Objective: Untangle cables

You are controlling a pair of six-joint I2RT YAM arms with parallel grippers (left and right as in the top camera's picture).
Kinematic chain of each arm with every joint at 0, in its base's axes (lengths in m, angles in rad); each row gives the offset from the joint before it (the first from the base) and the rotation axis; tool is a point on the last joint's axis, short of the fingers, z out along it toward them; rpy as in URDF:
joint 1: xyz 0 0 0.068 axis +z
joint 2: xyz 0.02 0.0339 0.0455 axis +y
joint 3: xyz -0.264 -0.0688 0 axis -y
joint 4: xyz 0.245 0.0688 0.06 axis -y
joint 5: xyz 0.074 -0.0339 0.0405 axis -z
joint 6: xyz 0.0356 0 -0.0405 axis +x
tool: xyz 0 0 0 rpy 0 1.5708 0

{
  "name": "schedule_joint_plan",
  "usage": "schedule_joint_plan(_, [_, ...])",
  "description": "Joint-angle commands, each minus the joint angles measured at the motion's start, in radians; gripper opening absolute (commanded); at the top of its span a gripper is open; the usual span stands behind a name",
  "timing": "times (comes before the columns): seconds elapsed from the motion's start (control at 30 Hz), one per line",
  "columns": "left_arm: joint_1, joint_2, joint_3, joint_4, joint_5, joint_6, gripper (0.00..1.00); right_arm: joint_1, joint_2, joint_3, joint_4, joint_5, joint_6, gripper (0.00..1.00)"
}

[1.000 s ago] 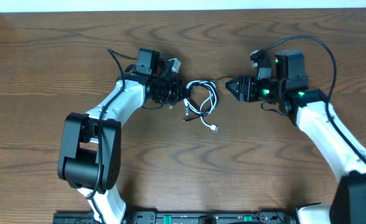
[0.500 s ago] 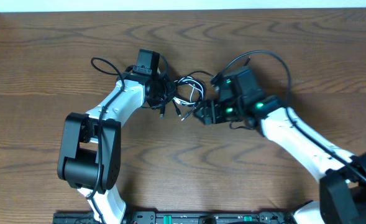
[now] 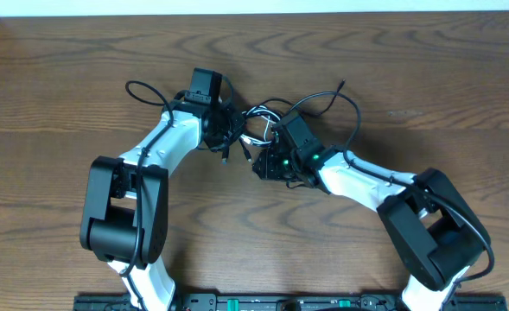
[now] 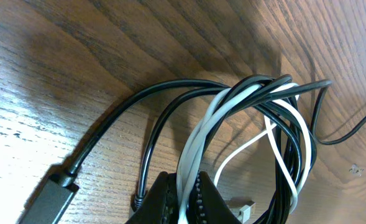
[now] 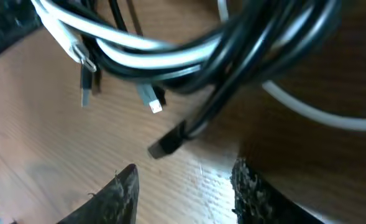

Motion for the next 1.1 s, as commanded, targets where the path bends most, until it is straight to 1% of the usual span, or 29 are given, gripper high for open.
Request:
schedule_joint_plan(0.0, [0.000, -0.023, -0.005, -0.002, -0.013, -0.002, 0.08, 0.000, 0.007, 0.005, 0.042, 0.037, 0.025, 0.42])
schedule_joint_plan(0.07, [0.000, -0.023, -0.005, -0.002, -0.013, -0.002, 0.08, 0.001, 0.007, 0.005, 0.089, 0.080, 0.025, 0.41])
schedule_joint_plan(0.33, [0.000, -0.023, -0.005, -0.002, -0.013, -0.002, 0.08, 0.019, 0.007, 0.005, 0.095, 0.130, 0.035, 0.38])
schedule_joint_plan(0.43, [0.000, -0.023, -0.005, -0.002, -0.013, -0.002, 0.07, 0.040, 0.007, 0.005, 0.095, 0.195, 0.036, 0.35])
schedule_joint_plan(0.57, [0.000, -0.023, -0.005, -0.002, -0.013, -0.002, 0.07, 0.079, 0.007, 0.005, 0.096, 0.330, 0.036, 0.33])
schedule_joint_plan(0.6, [0.000, -0.023, -0.005, -0.002, -0.013, -0.002, 0.07, 0.081, 0.007, 0.005, 0.096, 0.335, 0.036, 0.33])
schedule_joint_plan(0.67, [0.000, -0.023, -0.005, -0.002, -0.013, -0.002, 0.07, 0.092, 0.007, 0.005, 0.096, 0.350, 0.035, 0.25])
schedule_joint_plan(0.83, [0.000, -0.023, -0.005, -0.002, -0.013, 0.000, 0.07, 0.089, 0.006, 0.005, 0.095, 0.352, 0.035, 0.01])
schedule_joint_plan(0.87, [0.000, -0.023, -0.005, -0.002, -0.013, 0.006, 0.08, 0.089, 0.006, 0.005, 0.095, 0.352, 0.035, 0.01])
schedule_joint_plan(0.97, [0.001, -0.023, -0.005, 0.003, -0.013, 0.068, 0.07, 0.087, -0.005, 0.005, 0.084, 0.349, 0.033, 0.01])
schedule_joint_plan(1.07, [0.001, -0.023, -0.005, 0.010, -0.013, 0.217, 0.07, 0.069, -0.046, 0.005, 0.057, 0.312, 0.011, 0.01])
